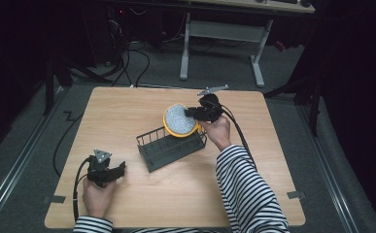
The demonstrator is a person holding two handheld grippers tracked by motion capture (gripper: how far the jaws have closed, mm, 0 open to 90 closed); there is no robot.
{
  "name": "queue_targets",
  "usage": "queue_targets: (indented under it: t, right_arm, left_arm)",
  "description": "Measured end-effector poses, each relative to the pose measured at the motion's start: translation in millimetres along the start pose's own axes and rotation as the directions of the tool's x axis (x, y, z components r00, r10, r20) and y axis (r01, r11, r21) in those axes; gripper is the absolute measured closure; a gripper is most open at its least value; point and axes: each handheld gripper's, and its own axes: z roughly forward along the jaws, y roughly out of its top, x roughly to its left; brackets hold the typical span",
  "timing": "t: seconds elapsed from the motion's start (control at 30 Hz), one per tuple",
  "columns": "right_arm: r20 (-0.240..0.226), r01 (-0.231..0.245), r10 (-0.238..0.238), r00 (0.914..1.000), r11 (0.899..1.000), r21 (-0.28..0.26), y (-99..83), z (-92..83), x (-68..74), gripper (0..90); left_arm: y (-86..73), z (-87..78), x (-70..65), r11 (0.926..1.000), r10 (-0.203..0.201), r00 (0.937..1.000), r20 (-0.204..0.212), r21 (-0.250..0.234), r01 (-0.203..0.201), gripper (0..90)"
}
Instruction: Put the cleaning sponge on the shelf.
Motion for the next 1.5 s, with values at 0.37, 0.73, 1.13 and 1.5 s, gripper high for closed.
queue_targets:
  t: [0.37,0.73,1.13,1.5]
  right_arm:
    - [-0.018,0.019,-0.019,0.9997,1.0,0.013,-6.8,-1.1,-3.8,75.9]
    - [-0.024,0.039,-0.038,0.999,0.997,0.06,-13.8,-2.9,-7.3,77.0]
    - [-0.033,0.028,-0.025,0.9991,0.995,0.098,-24.0,-1.6,-8.0,76.8]
    - [0.005,0.018,-0.018,0.9998,0.997,0.08,-27.1,-8.4,-8.3,54.5]
  left_arm:
    - [0.0,0.0,-0.2,1.0,0.0,1.0,-0.001,0.0,0.0,28.6]
    - [0.0,-0.1,-0.2,1.0,0.0,1.0,-0.001,0.001,0.0,28.6]
    - [0.0,-0.1,-0.2,1.0,0.001,1.0,-0.001,0.001,-0.001,28.6]
    - [0.0,-0.1,-0.2,1.0,0.001,1.0,0.0,0.001,-0.001,28.6]
